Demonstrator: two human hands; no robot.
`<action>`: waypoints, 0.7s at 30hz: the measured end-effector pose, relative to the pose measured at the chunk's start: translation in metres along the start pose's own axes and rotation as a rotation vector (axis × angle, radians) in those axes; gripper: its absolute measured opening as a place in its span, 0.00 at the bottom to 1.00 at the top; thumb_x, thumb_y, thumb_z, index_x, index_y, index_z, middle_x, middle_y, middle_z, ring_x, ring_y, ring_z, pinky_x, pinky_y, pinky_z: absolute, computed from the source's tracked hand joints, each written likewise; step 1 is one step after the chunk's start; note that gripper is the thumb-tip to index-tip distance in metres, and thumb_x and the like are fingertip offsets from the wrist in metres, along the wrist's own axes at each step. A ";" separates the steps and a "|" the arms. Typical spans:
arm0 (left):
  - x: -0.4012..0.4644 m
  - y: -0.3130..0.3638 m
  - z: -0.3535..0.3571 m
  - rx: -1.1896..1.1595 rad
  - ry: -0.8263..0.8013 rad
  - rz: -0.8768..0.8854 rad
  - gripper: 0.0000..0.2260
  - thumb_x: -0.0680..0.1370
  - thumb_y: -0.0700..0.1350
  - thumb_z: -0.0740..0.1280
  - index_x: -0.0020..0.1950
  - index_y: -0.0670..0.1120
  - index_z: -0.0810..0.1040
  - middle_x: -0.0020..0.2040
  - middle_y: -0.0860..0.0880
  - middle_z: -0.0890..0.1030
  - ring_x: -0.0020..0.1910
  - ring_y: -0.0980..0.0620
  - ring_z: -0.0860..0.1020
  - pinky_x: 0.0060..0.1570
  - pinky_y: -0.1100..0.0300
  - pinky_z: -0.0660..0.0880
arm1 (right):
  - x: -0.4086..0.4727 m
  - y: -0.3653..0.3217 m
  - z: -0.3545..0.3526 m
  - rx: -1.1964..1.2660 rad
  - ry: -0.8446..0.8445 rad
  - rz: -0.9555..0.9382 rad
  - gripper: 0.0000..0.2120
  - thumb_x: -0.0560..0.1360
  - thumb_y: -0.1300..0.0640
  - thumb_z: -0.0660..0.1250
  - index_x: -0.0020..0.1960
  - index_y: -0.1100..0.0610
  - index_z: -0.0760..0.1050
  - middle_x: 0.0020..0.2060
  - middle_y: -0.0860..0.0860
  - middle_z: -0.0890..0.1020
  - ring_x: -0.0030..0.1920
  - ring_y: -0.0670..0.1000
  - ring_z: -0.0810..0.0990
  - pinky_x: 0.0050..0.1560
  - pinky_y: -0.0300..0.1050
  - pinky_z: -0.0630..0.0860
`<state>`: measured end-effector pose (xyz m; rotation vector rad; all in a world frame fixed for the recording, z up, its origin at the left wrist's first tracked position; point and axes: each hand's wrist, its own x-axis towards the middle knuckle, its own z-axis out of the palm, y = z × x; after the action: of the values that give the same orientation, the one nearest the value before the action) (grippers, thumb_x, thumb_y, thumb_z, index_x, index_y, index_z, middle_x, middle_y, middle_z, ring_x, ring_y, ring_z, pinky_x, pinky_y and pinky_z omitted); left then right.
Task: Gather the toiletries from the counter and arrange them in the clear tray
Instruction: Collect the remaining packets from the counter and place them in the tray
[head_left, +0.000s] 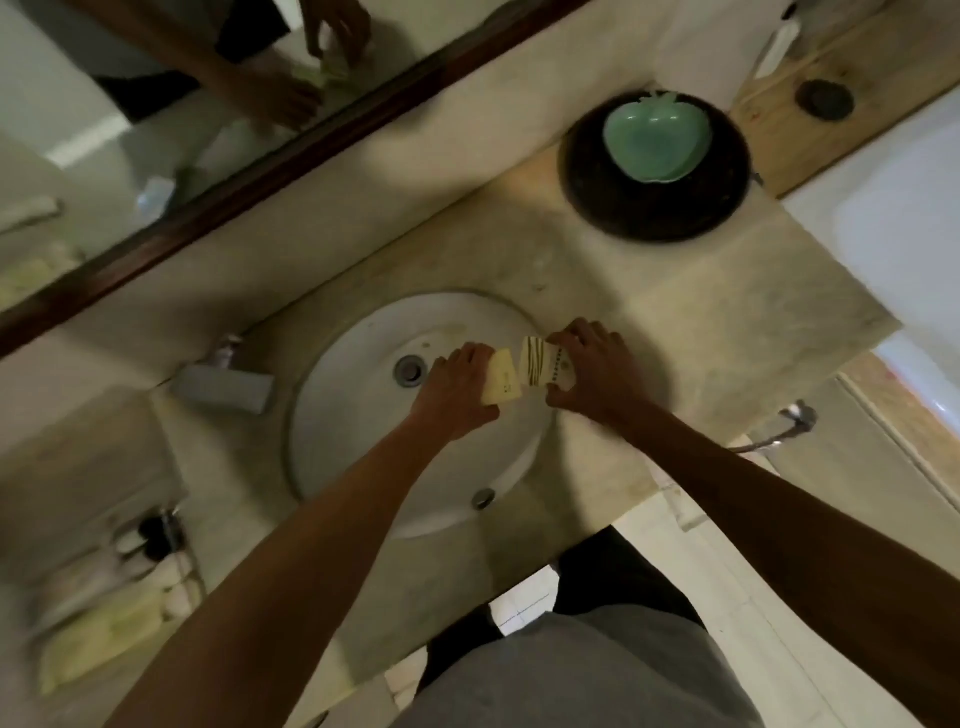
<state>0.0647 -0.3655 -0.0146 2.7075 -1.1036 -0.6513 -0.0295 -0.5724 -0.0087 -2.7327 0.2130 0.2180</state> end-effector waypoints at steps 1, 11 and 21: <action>-0.019 -0.014 -0.001 -0.010 0.011 -0.024 0.35 0.67 0.52 0.75 0.69 0.43 0.64 0.63 0.43 0.72 0.60 0.43 0.72 0.56 0.50 0.70 | 0.000 -0.022 0.007 -0.003 -0.009 -0.026 0.35 0.63 0.43 0.76 0.66 0.56 0.74 0.57 0.56 0.75 0.56 0.58 0.74 0.54 0.53 0.71; -0.275 -0.197 0.004 -0.119 0.144 -0.357 0.37 0.68 0.54 0.74 0.72 0.45 0.65 0.67 0.44 0.72 0.62 0.43 0.72 0.57 0.49 0.70 | -0.020 -0.284 0.096 -0.001 -0.071 -0.324 0.34 0.64 0.41 0.75 0.65 0.55 0.73 0.56 0.53 0.75 0.51 0.53 0.74 0.50 0.48 0.75; -0.448 -0.325 0.012 -0.207 0.231 -0.665 0.37 0.67 0.52 0.77 0.72 0.44 0.66 0.64 0.42 0.72 0.58 0.41 0.74 0.54 0.52 0.69 | -0.050 -0.451 0.164 -0.046 -0.192 -0.546 0.32 0.70 0.38 0.69 0.69 0.51 0.69 0.60 0.51 0.74 0.57 0.51 0.71 0.56 0.49 0.73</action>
<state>-0.0208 0.1793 0.0310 2.8405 -0.0578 -0.4693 -0.0179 -0.0904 0.0169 -2.6703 -0.5882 0.3257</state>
